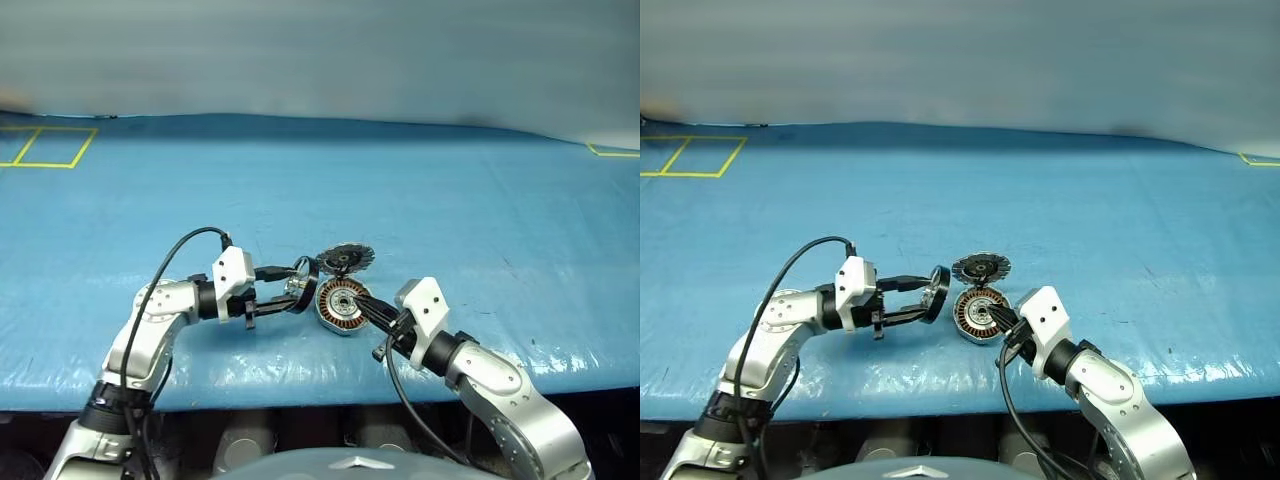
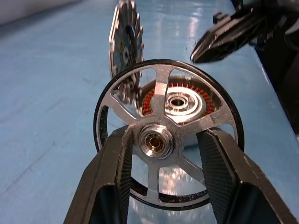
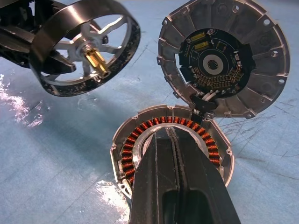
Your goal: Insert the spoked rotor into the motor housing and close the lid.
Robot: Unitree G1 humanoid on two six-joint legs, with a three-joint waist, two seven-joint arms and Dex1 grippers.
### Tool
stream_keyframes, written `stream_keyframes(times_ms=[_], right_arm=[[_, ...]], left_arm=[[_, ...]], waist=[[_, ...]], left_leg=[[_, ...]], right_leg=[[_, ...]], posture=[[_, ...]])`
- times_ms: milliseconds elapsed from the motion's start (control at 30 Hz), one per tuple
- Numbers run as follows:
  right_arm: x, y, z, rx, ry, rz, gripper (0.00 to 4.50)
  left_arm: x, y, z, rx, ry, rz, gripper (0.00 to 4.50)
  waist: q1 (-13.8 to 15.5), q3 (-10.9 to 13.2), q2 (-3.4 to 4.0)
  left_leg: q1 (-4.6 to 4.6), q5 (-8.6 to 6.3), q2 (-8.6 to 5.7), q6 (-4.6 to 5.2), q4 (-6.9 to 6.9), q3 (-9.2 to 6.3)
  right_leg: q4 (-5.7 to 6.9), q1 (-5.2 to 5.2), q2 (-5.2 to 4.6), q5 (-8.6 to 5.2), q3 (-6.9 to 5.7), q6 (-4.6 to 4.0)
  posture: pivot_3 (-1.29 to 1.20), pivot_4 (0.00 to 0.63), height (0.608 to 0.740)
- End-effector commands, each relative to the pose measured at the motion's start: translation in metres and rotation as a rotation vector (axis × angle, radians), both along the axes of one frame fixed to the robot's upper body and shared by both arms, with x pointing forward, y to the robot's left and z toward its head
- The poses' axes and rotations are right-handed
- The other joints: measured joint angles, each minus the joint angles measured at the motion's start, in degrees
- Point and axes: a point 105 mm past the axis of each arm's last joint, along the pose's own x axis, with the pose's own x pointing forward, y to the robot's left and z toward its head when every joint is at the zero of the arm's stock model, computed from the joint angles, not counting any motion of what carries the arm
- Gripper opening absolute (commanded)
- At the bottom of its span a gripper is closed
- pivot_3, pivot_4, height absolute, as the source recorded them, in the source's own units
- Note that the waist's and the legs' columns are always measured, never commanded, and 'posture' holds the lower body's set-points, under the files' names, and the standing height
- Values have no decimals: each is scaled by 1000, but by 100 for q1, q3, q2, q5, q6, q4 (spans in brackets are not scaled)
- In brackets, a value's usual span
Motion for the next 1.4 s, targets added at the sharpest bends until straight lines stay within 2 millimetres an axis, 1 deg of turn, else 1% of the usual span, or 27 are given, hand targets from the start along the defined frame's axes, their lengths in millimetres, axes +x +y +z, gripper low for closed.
stream_keyframes(times_ms=[33,133,233,333,467,600,733,867,967,1033,1067,1133,1233,1333,1400], right_arm=[[1,-2,10,0,-33,9,0],[0,-2,11,-1,-35,6,0],[0,-2,10,1,-34,-5,0],[-1,-2,9,2,-33,-14,0],[-2,-2,9,13,-33,-33,0],[-3,-2,8,7,-33,-37,0],[-2,-3,8,7,-38,-45,0],[-1,-4,7,4,-39,-52,0],[0,-2,6,6,-40,-52,0],[1,-2,5,4,-40,-51,0],[1,-1,5,0,-40,-49,0],[1,-1,4,4,-36,-47,0],[1,-1,4,9,-36,-47,0],[1,0,4,17,-31,-44,0],[0,-1,3,5,-29,-42,0]], left_arm=[[3,-21,9,-36,-37,-40,1787],[1,-37,7,-51,-1,-111,1787],[8,-42,4,-41,2,-102,1787],[6,-45,-2,-12,31,-137,1787],[12,-45,-16,75,31,-111,1787],[11,-50,-20,84,39,-120,1787],[14,-46,-29,150,12,-98,1787],[9,-48,-27,159,-1,-132,1787],[9,-49,-24,169,-14,-141,1787],[7,-50,-23,173,-11,-168,2507],[6,-51,-22,175,-19,-173,2706],[6,-51,-20,184,-26,-169,3340],[6,-52,-11,154,-42,-168,3340],[8,-50,5,83,-57,-142,3340],[7,-48,8,71,-50,-136,3340]], waist=[[1,-1,2],[5,-1,1],[4,-2,1],[-8,-1,2],[-1,-1,2],[1,-3,3],[10,-7,8],[7,-10,12],[7,-12,15],[6,-12,16],[4,-12,16],[3,-11,16],[3,-11,17],[3,-11,17],[2,-11,17]], left_leg=[[-1,0,-1,0,0,0],[-19,0,-7,1,-1,-1],[-18,-1,-11,2,-5,1],[-18,-1,-11,2,-5,2],[-18,-1,-7,2,-8,1],[-17,-1,-5,3,-7,0],[-16,-2,-5,3,-8,-3],[-9,-2,-3,3,-8,-4],[-9,-2,-3,3,-8,-5],[-10,-2,-3,3,-9,-6],[-10,-2,-3,3,-10,-6],[-16,-2,-3,3,-11,-5],[-20,-3,-4,4,-13,-4],[-27,-3,-4,4,-15,-3],[-32,-3,-3,4,-16,-4]], right_leg=[[0,0,2,0,0,0],[1,10,6,2,4,-3],[-1,10,11,2,7,-3],[-1,8,16,1,7,-1],[-2,7,13,0,7,-2],[-6,5,9,0,9,-1],[-10,3,8,0,7,-1],[-10,-3,7,0,7,-1],[-12,-6,6,0,6,-1],[-12,-6,6,0,5,-1],[-12,-6,6,0,5,-1],[-12,-5,7,0,5,-1],[-14,-5,6,0,7,-1],[-14,-5,6,0,6,-1],[-14,-7,7,0,7,-1]], posture=[[0,150,740],[0,150,740],[0,150,740],[0,150,740],[0,150,740],[0,150,740],[0,150,740],[0,150,740],[0,150,740],[0,150,740],[0,150,740],[0,150,740],[0,150,740],[0,150,740],[0,150,740]])
